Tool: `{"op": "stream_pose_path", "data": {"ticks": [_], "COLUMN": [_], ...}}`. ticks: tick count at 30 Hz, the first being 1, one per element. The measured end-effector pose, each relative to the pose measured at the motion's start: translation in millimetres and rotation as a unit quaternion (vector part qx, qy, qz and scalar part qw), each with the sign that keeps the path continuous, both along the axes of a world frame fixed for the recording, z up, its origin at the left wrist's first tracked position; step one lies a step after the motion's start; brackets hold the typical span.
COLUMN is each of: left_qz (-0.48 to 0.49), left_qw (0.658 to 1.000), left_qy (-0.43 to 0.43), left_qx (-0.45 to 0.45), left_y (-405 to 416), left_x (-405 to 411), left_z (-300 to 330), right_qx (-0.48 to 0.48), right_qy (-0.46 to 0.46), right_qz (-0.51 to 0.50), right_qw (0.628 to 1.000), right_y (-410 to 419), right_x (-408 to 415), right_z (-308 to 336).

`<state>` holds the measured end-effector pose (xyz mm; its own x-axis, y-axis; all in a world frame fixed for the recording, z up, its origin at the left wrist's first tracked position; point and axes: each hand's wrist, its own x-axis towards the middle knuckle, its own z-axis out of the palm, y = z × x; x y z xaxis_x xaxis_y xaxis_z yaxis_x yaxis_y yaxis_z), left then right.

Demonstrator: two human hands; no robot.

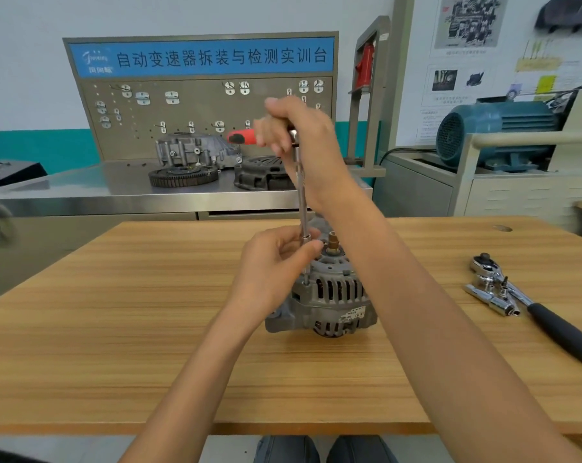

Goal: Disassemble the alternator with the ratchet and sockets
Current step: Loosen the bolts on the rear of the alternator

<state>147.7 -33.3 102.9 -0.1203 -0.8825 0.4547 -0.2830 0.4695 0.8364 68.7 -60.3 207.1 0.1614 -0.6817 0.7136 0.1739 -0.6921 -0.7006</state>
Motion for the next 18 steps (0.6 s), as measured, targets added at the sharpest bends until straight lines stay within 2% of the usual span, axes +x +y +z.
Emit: {"op": "stream_pose_path", "data": {"ticks": [2,4,5,6,8,9,10,11,13,15,16,18], "left_qz": [-0.003,-0.009,-0.007,0.002,0.023,0.029,0.028,0.022,0.011,-0.005,-0.01,-0.002], "left_qw": [1.0,0.999,0.999,0.999,0.999,0.999,0.999,0.999,0.999,0.999,0.999,0.999], "left_qy": [0.011,0.034,0.042,0.042,0.035,0.032,0.032,0.034,0.029,0.03,0.034,0.038], "left_qx": [0.003,0.017,0.019,0.016,0.014,0.013,0.012,0.012,0.013,0.017,0.02,0.024], "left_y": [0.5,2.2,2.6,2.0,0.5,0.6,0.8,1.4,2.3,4.4,5.2,5.7], "left_x": [0.8,0.5,0.1,-0.2,-0.3,-0.3,-0.3,-0.3,0.1,0.2,-0.3,-1.1], "left_z": [0.7,1.2,1.4,1.4,0.2,0.2,0.6,1.2,1.7,1.0,0.7,0.4], "right_qx": [0.012,-0.035,-0.08,-0.14,-0.231,-0.242,-0.237,-0.22,-0.156,-0.076,-0.029,0.038], "right_qy": [-0.013,-0.018,-0.014,-0.002,0.037,0.05,0.061,0.064,0.047,0.014,-0.003,-0.035], "right_qz": [0.02,-0.073,-0.153,-0.257,-0.468,-0.52,-0.53,-0.498,-0.371,-0.237,-0.157,-0.009], "right_qw": [1.0,0.997,0.985,0.956,0.852,0.818,0.812,0.837,0.914,0.968,0.987,0.999], "right_y": [-1.2,-2.2,-2.5,-1.5,-1.0,-0.8,-0.4,-0.9,-1.1,0.4,1.3,1.0], "right_x": [3.5,9.8,13.0,16.0,19.7,20.4,20.3,19.6,15.4,9.5,6.2,-0.5], "right_z": [-0.3,-4.1,-8.2,-13.0,-21.0,-21.6,-19.8,-16.2,-9.4,-4.2,-1.8,0.8]}}
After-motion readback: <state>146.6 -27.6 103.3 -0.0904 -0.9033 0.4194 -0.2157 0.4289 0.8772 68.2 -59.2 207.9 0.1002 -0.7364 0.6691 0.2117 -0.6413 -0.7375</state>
